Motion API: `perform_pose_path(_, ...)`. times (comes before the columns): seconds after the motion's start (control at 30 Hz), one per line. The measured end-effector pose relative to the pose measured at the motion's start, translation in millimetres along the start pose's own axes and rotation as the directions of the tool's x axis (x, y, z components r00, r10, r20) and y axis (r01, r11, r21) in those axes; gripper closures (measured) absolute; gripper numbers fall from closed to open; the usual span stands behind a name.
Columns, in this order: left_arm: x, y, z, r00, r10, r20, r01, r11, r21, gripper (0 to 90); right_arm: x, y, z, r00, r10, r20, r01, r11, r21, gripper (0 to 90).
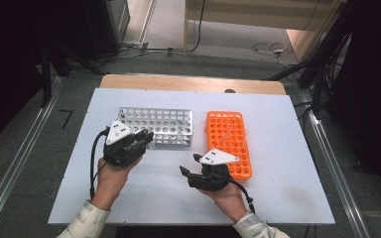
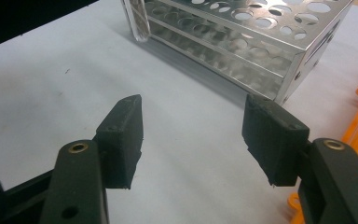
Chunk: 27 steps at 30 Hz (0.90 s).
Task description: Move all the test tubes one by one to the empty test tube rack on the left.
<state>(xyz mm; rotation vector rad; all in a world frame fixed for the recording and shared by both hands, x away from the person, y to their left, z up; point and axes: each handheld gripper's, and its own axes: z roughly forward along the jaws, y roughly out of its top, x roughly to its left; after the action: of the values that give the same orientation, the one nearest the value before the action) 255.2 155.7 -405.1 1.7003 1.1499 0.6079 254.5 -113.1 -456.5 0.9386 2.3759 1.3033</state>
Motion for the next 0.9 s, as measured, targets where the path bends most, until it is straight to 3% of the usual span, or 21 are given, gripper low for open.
perform_pose_path(0.33,34.1,11.4,-9.5,0.9937,-0.022,-0.11,0.021,0.9997,-0.012,75.3,-1.2,0.1,-1.2,1.0,0.006,0.004,-0.006,1.0,0.001,36.9)
perform_pose_path(0.9,52.3,22.3,-7.6,0.9788,-0.032,-0.202,0.023,0.9985,-0.05,75.3,-2.0,-1.2,-0.2,1.0,0.007,0.005,-0.007,1.0,0.004,37.0)
